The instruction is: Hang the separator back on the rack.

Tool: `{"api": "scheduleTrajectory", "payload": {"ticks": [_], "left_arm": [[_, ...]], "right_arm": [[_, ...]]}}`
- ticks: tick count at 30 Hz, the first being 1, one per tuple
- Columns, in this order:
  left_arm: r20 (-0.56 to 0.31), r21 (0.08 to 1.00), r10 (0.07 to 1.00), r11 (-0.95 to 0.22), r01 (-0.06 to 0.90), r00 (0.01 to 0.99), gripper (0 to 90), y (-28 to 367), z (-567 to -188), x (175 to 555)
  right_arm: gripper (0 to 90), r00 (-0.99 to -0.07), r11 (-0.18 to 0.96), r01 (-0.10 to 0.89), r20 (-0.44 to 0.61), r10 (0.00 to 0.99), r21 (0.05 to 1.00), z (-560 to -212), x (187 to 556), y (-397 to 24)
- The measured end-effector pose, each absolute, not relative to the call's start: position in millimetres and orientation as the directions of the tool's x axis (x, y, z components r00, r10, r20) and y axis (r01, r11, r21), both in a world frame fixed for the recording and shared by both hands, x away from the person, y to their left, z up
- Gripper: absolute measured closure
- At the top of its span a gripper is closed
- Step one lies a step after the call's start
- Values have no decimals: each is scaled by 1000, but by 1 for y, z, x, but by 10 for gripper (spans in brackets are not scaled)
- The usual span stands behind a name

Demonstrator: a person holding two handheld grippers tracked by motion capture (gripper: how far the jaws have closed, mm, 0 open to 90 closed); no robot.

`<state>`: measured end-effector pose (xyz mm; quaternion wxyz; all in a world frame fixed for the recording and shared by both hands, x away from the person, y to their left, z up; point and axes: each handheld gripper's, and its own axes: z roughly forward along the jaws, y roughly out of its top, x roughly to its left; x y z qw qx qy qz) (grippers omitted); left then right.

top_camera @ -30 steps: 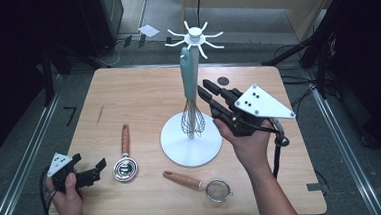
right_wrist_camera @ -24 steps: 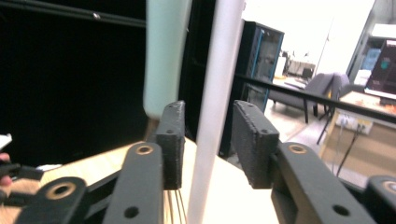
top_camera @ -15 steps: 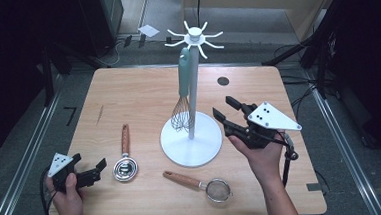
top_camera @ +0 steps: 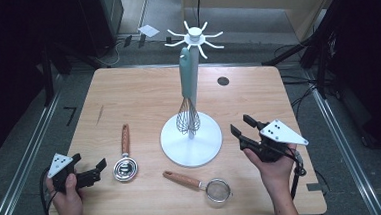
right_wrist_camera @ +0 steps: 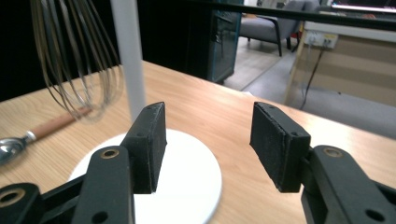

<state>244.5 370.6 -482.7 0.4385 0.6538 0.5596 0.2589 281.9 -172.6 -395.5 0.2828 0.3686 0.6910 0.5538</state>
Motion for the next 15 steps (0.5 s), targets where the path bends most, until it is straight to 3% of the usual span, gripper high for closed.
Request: {"api": "scheduleTrajectory", "payload": {"ticks": [15], "left_arm": [[-148, 859, 958, 3, 511, 244, 0, 370, -483, 245]], "right_arm": [[573, -539, 127, 283, 48, 841, 951, -436, 276, -208]]}}
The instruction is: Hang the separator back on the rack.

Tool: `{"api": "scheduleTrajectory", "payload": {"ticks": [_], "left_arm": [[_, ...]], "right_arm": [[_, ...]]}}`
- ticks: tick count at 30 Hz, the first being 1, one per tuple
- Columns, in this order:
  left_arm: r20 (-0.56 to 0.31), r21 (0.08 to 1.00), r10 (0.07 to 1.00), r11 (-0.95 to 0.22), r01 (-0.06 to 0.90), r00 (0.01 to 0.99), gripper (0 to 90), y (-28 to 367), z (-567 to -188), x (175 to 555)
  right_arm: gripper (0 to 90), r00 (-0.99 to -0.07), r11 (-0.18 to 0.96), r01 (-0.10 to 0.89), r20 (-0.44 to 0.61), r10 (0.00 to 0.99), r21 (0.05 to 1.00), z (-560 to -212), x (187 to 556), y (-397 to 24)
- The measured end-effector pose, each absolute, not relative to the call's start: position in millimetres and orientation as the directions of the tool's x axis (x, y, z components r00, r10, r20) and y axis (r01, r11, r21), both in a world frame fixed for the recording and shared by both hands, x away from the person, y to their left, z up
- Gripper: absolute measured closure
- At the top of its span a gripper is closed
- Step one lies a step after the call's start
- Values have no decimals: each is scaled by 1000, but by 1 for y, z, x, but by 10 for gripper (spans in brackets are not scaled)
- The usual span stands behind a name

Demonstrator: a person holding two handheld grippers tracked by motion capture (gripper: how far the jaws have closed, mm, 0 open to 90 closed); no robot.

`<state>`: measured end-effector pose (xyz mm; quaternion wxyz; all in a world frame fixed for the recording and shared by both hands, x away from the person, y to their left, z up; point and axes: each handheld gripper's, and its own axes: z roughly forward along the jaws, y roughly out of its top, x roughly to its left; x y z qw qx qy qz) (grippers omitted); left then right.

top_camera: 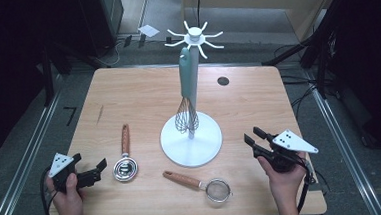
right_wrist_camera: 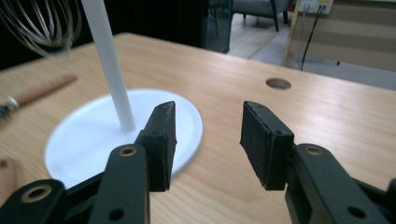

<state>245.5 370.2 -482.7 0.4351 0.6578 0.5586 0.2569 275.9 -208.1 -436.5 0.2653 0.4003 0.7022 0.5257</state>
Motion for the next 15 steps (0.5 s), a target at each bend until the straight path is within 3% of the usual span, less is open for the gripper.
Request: {"api": "scheduleTrajectory", "payload": {"ticks": [2, 10, 15], "left_arm": [[-151, 856, 958, 4, 516, 243, 0, 370, -483, 246], [-144, 855, 958, -5, 519, 247, 0, 369, -483, 247], [-137, 854, 958, -13, 520, 250, 0, 369, -483, 247]], "right_arm": [[568, -530, 172, 289, 8, 848, 942, -445, 276, -208], [601, -555, 152, 382, 94, 827, 912, -461, 283, -209], [625, -604, 204, 416, 101, 790, 886, -459, 282, -203]]}}
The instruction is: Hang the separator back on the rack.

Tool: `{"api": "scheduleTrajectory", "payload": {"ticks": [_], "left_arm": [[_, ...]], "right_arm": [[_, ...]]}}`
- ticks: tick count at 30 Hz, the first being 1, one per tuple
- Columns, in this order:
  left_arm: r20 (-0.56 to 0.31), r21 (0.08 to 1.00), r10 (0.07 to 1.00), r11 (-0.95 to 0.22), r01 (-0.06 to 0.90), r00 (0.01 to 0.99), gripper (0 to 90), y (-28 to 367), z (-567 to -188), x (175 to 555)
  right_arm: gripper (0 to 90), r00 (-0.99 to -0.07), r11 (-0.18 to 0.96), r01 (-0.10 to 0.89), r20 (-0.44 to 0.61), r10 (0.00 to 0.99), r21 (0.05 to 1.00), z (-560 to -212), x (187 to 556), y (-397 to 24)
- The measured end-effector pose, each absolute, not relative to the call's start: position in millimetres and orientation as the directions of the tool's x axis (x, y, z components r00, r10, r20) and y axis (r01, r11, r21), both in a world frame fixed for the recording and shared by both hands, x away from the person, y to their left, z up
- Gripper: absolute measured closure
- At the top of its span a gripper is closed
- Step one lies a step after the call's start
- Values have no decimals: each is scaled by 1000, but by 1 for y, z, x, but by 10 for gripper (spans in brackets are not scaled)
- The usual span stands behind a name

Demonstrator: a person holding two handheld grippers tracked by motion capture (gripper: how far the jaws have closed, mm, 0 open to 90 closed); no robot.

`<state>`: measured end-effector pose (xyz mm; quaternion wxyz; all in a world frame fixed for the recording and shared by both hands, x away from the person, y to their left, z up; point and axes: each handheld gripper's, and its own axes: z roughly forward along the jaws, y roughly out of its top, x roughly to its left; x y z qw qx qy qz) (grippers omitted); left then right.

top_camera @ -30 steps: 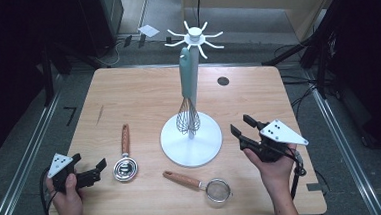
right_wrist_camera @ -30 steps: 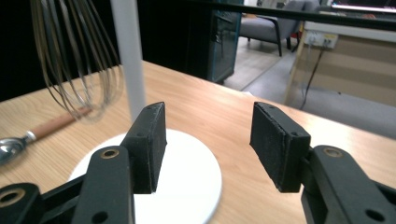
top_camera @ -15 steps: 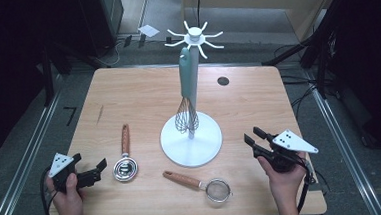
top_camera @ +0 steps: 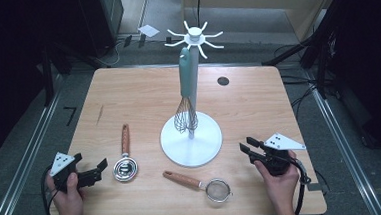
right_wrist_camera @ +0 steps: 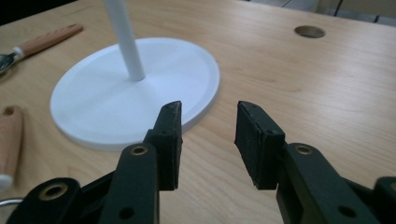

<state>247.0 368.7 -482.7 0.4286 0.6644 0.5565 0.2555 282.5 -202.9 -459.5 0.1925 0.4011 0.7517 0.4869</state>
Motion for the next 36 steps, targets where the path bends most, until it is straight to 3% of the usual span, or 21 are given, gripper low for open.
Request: {"api": "scheduleTrajectory", "payload": {"ticks": [8, 17, 36], "left_arm": [[-141, 852, 958, -10, 524, 249, 0, 369, -483, 247], [-140, 854, 958, -11, 520, 250, 0, 369, -483, 247], [-145, 853, 957, -7, 522, 250, 0, 369, -483, 247]], "right_arm": [[563, -672, 377, 437, 18, 740, 817, -451, 277, -178], [520, -749, 442, 429, 36, 662, 788, -444, 277, -160], [540, -854, 596, 413, 66, 516, 689, -427, 270, -108]]}}
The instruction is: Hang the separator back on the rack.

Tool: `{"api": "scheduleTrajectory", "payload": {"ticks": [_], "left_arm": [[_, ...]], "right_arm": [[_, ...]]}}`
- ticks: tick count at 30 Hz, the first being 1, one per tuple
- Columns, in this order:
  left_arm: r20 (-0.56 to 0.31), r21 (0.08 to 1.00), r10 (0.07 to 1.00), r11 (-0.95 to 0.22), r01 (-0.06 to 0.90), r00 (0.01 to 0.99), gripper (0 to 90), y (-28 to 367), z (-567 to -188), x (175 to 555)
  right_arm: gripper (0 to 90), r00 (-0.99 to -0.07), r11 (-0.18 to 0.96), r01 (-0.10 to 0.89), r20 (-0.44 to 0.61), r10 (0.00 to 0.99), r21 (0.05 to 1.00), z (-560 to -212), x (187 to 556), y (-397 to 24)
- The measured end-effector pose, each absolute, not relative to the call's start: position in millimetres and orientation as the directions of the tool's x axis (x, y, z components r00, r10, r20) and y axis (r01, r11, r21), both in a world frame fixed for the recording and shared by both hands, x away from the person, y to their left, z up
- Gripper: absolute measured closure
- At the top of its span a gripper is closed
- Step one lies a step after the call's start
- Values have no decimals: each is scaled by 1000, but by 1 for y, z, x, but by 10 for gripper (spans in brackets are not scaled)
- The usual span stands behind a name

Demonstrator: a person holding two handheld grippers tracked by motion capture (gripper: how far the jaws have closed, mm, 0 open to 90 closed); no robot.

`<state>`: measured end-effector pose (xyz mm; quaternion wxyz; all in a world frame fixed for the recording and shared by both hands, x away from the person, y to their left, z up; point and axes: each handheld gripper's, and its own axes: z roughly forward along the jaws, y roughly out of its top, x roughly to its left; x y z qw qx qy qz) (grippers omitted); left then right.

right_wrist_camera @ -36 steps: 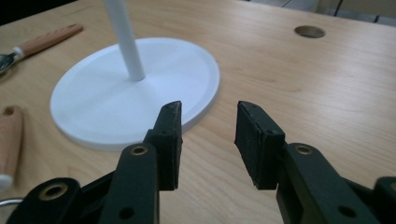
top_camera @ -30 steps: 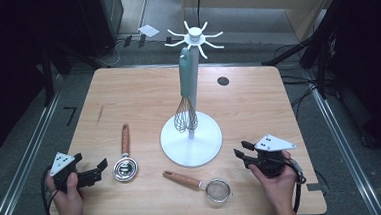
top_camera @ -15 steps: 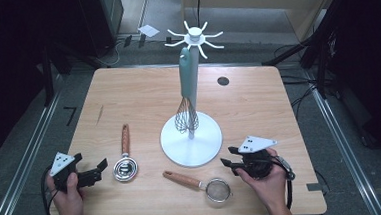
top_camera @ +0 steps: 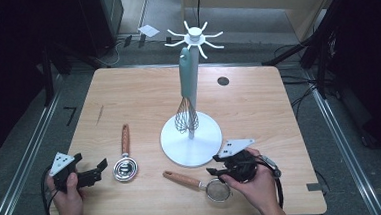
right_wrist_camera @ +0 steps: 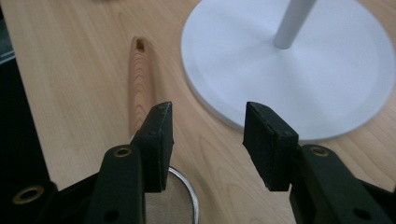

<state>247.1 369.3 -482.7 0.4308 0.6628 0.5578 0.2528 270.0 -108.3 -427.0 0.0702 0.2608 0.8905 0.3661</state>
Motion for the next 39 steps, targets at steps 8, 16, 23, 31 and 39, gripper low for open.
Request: {"api": "scheduleTrajectory", "payload": {"ticks": [8, 16, 23, 31, 39], "left_arm": [[-146, 853, 958, -5, 522, 248, 0, 369, -483, 247], [-147, 853, 958, -3, 522, 246, 0, 369, -483, 247], [-148, 853, 958, -3, 522, 247, 0, 369, -483, 247], [-148, 853, 958, -2, 521, 246, 0, 369, -483, 247], [-148, 853, 958, -2, 522, 246, 0, 369, -483, 247]], "right_arm": [[590, -863, 633, 423, 76, 499, 649, -428, 268, -92], [609, -877, 684, 449, 139, 460, 575, -434, 270, -78], [609, -874, 720, 478, 193, 446, 504, -443, 272, -66], [611, -866, 745, 499, 219, 450, 443, -453, 275, -57], [628, -864, 770, 504, 227, 450, 392, -463, 277, -50]]}}
